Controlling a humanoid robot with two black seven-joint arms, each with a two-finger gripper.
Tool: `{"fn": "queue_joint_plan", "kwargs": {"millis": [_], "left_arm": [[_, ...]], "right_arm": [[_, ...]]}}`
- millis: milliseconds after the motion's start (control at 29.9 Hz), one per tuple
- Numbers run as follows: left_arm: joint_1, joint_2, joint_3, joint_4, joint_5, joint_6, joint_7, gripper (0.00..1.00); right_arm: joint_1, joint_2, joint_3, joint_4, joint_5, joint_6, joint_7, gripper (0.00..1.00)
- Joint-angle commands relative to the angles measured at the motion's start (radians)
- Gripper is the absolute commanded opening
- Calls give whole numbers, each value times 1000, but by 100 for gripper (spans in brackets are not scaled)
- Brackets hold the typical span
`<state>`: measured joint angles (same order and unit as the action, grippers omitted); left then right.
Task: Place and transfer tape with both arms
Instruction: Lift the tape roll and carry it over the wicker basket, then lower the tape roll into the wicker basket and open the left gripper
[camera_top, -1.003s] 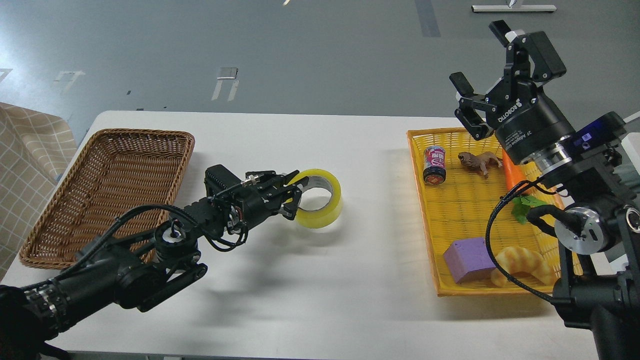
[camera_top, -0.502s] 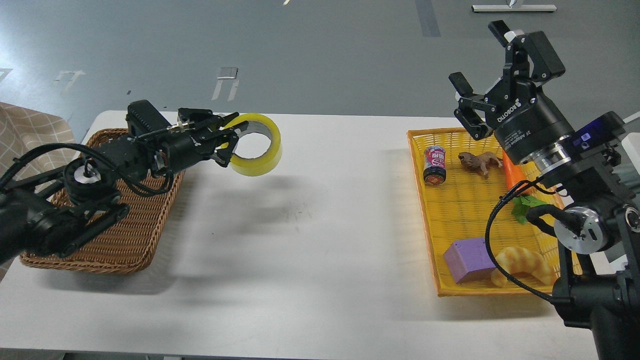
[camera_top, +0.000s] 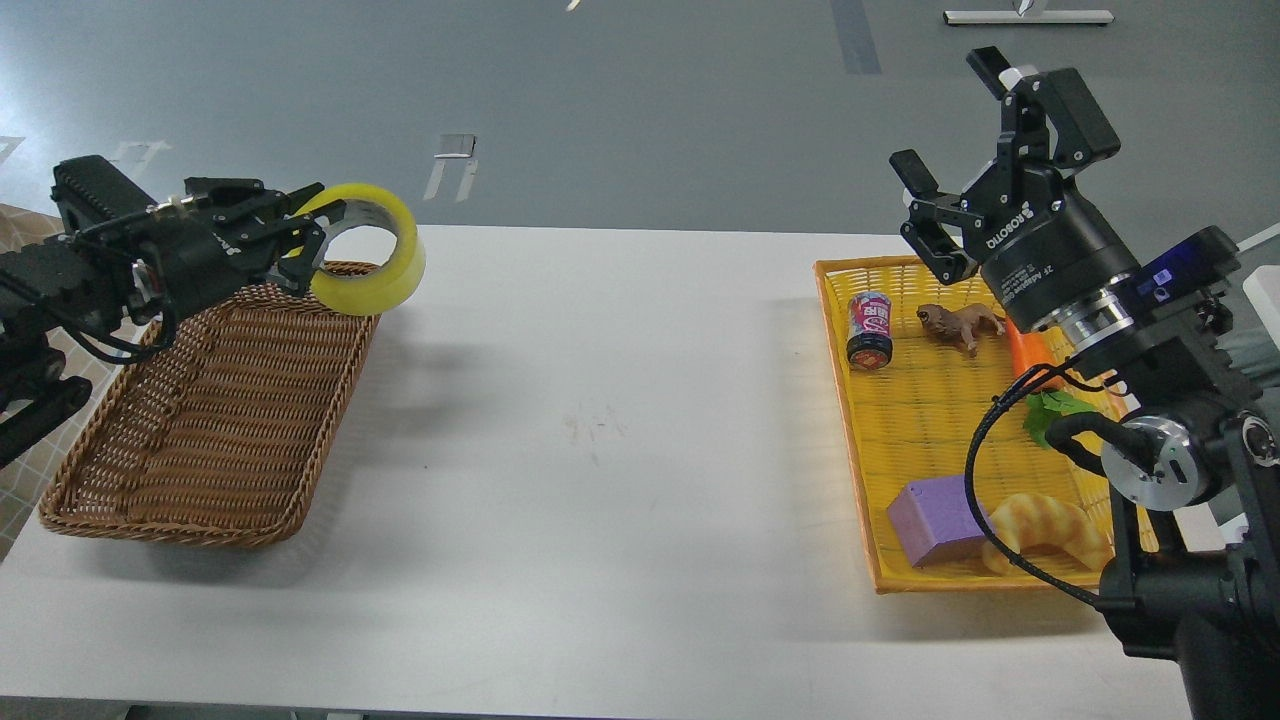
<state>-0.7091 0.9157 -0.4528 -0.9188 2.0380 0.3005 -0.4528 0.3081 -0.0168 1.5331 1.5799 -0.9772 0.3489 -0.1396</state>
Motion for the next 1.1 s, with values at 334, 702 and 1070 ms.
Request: {"fn": "queue_joint_plan", "kwargs": {"millis": [334, 702, 1070], "left_arm": [[134, 34, 2, 228, -51, 169, -36, 9], [258, 31, 13, 245, -104, 188, -36, 15], [260, 5, 13, 247, -108, 188, -36, 46]], "right_arm": [[0, -2, 1, -23, 0, 1, 0, 100], [2, 9, -1, -46, 0, 1, 1, 100], [0, 1, 1, -48, -5, 1, 1, 100]]}}
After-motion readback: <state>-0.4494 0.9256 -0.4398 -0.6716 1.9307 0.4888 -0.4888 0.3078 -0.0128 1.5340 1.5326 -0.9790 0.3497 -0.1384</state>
